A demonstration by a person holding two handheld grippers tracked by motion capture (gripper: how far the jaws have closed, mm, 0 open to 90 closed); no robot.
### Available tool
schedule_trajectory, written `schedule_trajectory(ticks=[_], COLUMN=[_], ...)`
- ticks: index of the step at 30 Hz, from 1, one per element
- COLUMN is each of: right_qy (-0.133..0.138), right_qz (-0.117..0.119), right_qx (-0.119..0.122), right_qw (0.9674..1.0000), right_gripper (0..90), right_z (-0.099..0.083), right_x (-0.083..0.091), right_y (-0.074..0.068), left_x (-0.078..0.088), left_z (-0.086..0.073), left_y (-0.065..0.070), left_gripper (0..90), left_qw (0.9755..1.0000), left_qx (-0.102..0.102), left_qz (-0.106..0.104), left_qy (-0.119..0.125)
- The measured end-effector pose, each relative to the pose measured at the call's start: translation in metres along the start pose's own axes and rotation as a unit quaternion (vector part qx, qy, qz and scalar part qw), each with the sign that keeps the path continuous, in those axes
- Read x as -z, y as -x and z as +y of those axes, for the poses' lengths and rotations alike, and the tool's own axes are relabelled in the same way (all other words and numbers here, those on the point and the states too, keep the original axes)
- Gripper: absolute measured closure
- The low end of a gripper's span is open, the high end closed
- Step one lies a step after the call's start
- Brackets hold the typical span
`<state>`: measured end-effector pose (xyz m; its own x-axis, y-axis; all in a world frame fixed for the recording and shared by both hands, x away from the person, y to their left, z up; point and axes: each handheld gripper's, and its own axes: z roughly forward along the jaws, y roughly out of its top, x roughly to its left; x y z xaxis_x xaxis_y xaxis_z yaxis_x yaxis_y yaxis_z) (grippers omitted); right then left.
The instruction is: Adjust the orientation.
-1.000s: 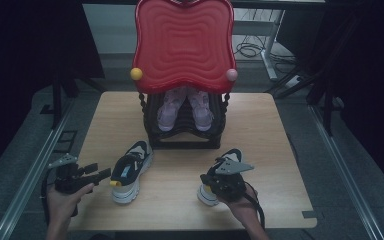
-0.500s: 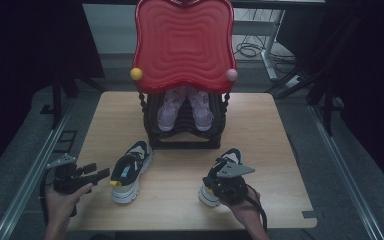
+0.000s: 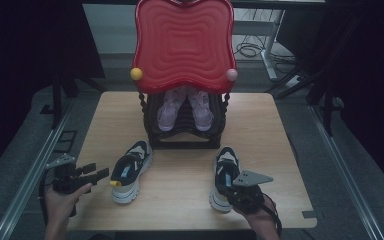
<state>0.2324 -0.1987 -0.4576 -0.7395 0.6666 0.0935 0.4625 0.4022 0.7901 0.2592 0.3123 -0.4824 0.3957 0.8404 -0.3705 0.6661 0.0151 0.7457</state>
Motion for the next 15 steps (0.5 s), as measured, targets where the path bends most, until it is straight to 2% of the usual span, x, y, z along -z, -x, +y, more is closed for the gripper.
schedule_trajectory(ticks=[15], right_qy=[-0.009], right_qz=[-0.006], right_qx=[-0.007], right_qw=[0.9999], right_gripper=[89.4], right_z=[-0.013], right_x=[0.022], right_y=[0.015], left_x=[0.000], left_z=[0.000], left_y=[0.000], left_gripper=[28.9], left_qw=[1.0000], left_qx=[0.001], left_qz=[0.000], left_qy=[0.000])
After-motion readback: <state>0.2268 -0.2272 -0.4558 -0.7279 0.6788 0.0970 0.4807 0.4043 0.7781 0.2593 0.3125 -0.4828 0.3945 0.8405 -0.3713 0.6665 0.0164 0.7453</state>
